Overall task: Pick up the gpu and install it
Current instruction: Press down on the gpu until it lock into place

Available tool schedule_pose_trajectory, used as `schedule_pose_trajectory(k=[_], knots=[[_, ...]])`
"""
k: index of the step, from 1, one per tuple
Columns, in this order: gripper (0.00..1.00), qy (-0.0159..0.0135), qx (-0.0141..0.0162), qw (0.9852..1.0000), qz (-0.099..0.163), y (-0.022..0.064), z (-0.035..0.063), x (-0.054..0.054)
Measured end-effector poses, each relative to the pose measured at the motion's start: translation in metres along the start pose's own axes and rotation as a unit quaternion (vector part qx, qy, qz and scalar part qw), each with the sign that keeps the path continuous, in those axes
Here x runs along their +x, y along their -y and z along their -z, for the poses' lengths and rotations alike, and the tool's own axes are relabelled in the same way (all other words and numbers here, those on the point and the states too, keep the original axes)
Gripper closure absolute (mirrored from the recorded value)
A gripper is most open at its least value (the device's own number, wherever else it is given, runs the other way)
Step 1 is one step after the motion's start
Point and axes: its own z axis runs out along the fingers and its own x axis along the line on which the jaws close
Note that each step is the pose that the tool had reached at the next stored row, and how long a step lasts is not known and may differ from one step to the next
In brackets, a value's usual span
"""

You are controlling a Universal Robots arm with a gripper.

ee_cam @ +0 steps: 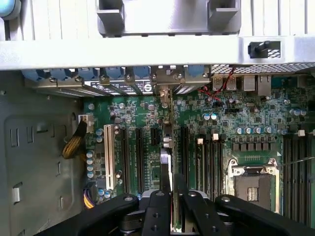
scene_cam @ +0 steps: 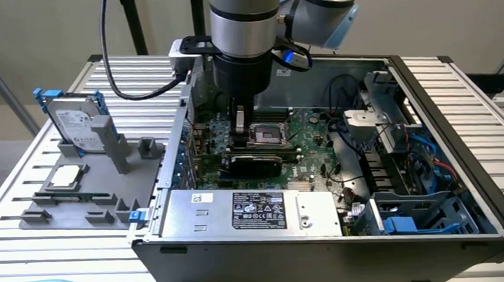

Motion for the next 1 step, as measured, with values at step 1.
schedule_pose_trajectory(k=[1], knots=[[0.82,0.0,0.0,1.0,0.0,0.0,0.0,0.0]])
